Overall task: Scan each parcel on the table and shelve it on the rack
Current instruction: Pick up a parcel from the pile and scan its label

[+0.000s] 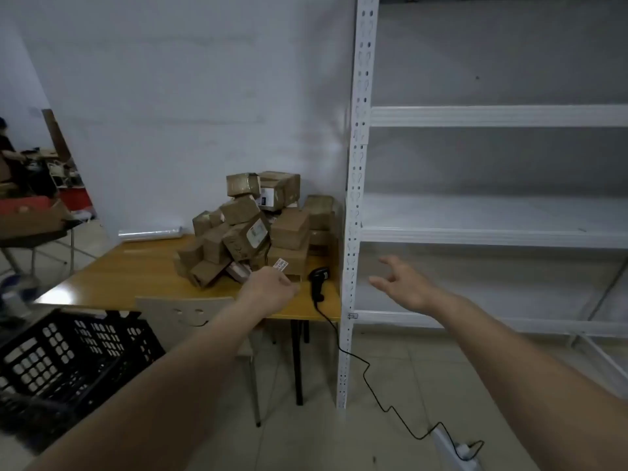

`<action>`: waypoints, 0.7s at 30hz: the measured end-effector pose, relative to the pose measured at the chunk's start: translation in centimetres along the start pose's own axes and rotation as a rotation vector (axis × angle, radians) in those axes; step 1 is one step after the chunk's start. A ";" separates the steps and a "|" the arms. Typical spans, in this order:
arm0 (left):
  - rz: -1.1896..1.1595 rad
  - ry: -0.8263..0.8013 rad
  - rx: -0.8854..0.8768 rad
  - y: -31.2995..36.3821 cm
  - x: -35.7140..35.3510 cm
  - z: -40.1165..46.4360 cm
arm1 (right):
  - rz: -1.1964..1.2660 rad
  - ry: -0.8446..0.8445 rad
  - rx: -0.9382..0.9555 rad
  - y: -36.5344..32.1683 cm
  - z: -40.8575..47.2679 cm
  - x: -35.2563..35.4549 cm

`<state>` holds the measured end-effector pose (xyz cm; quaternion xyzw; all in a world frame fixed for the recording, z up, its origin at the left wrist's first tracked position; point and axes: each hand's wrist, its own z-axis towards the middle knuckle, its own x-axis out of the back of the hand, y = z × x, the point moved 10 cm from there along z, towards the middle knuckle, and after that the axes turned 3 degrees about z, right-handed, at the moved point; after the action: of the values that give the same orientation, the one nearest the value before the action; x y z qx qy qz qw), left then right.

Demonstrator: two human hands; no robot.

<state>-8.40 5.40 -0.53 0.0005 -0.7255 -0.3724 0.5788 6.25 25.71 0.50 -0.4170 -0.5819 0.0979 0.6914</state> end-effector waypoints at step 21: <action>-0.114 -0.053 0.097 -10.3 2.2 23.1 | 0.085 -0.081 -0.008 -5.0 22.2 -9.3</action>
<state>-32.97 9.45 -5.47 0.0596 -0.7566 -0.3691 0.5365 -17.98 27.00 -3.33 -0.4397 -0.5914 0.1419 0.6609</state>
